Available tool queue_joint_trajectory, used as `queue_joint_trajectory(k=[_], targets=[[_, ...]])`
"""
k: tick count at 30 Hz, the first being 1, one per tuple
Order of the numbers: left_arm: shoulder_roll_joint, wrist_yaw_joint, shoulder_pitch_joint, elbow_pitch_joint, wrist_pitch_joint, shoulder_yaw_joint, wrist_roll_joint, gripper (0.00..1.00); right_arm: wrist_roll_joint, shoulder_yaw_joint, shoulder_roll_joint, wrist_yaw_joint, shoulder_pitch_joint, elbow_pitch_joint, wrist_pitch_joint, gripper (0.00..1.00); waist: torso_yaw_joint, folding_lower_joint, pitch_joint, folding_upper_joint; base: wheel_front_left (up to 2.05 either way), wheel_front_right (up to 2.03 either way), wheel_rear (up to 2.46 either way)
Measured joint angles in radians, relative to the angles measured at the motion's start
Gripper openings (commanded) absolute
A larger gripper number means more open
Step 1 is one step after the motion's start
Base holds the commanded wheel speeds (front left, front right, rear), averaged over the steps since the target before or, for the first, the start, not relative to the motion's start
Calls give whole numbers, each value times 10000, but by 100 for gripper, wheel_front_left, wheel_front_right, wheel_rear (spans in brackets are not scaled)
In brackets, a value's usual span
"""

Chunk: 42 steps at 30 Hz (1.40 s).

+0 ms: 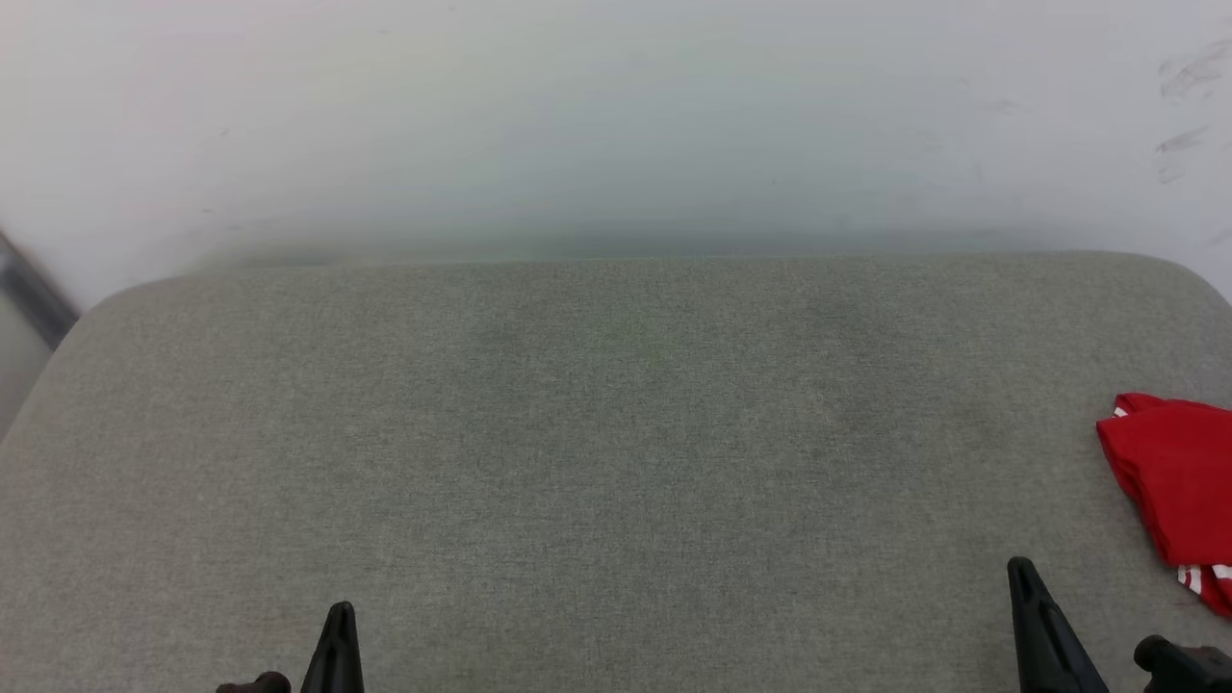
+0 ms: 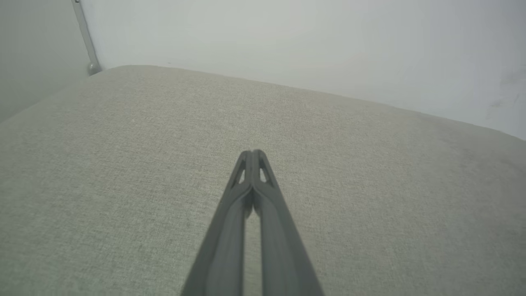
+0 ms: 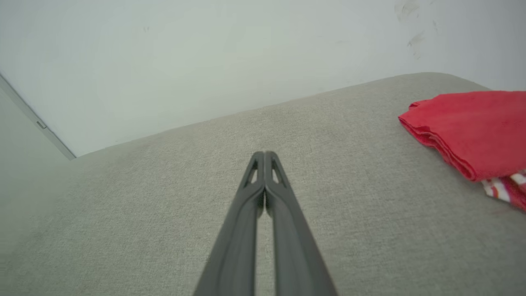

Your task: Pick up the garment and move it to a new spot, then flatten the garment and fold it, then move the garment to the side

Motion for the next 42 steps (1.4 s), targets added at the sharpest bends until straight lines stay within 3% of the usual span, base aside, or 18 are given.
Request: queue_joint_trajectory(k=[18, 42], targets=[[159, -460, -825, 556, 608, 59, -3446, 0, 3269, 31, -102, 0, -662, 332, 644, 0, -45, 0, 51, 0, 0, 0, 0], [263, -907, -1619, 988, 1329, 282, -6991, 0, 6625, -38, -188, -2, -1328, 698, 1388, 0, -107, 0, 120, 0, 0, 0, 0]])
